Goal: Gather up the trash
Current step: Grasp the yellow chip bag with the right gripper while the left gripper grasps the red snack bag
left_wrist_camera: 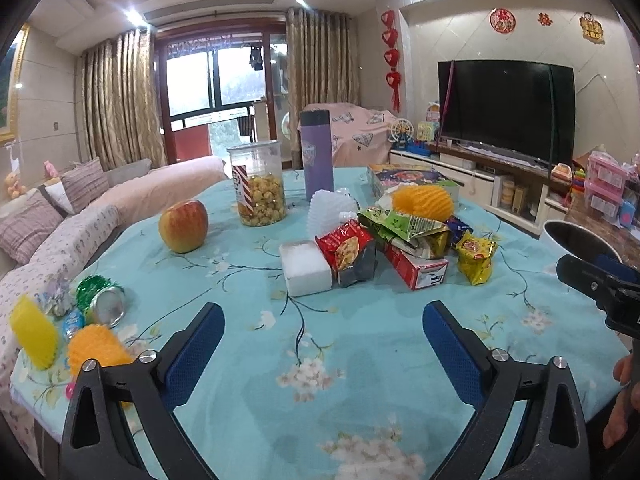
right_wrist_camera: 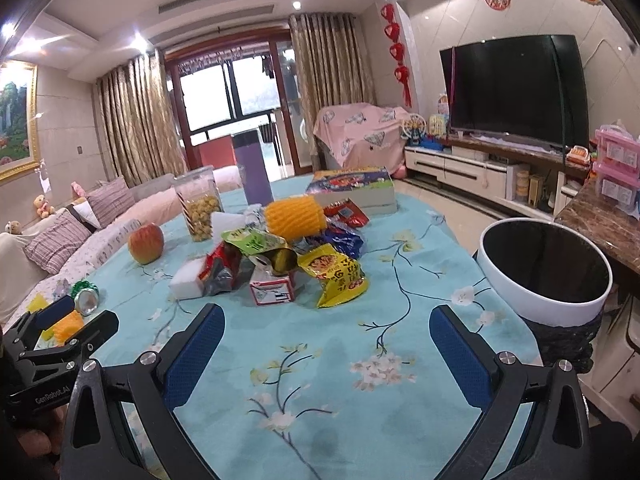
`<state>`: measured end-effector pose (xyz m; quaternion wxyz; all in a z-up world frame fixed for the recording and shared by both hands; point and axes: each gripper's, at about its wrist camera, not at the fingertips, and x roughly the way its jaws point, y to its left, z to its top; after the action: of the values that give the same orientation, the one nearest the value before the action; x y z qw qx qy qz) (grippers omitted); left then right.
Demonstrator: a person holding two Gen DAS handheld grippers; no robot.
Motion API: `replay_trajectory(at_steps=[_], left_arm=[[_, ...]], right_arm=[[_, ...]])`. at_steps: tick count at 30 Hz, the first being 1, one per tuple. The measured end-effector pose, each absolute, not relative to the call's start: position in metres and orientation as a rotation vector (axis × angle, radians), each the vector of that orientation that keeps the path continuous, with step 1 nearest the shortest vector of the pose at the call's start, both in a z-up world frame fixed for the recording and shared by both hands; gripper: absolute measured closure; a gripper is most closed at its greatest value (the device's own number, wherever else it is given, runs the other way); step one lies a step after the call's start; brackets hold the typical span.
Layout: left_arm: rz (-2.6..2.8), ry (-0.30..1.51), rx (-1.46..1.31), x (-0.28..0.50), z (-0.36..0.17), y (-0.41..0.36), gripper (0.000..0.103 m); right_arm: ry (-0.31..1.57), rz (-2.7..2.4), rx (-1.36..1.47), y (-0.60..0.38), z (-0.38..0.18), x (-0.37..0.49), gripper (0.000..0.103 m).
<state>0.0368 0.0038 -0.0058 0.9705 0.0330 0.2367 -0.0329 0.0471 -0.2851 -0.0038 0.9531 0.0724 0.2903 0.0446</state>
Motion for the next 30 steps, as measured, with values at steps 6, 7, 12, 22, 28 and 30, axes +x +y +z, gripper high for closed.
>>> replay_trajectory(at_steps=[6,7,12,22,28,30], left_arm=[[-0.061,0.537,0.114,0.072,-0.012,-0.003,0.013],[-0.060,0.551,0.122,0.079,-0.013,-0.005,0.015],[-0.059,0.600,0.147,0.107,-0.019,-0.014,0.020],[-0.070,0.671,0.164,0.165,-0.020,-0.025,0.029],[-0.084,0.693,0.170,0.190,-0.020,-0.030,0.043],[-0.092,0.700,0.175,0.198,-0.023,-0.034,0.049]], right_arm=[[0.650,0.082,0.172,-0.292,-0.014,0.072,0.000],[0.660,0.081,0.171,-0.292,-0.016,0.075,0.000],[0.719,0.085,0.195,-0.294,-0.027,0.098,0.001],[0.799,0.089,0.227,-0.298,-0.043,0.136,0.004],[0.847,0.104,0.245,-0.301,-0.050,0.157,0.016],[0.863,0.102,0.247,-0.303,-0.053,0.164,0.017]])
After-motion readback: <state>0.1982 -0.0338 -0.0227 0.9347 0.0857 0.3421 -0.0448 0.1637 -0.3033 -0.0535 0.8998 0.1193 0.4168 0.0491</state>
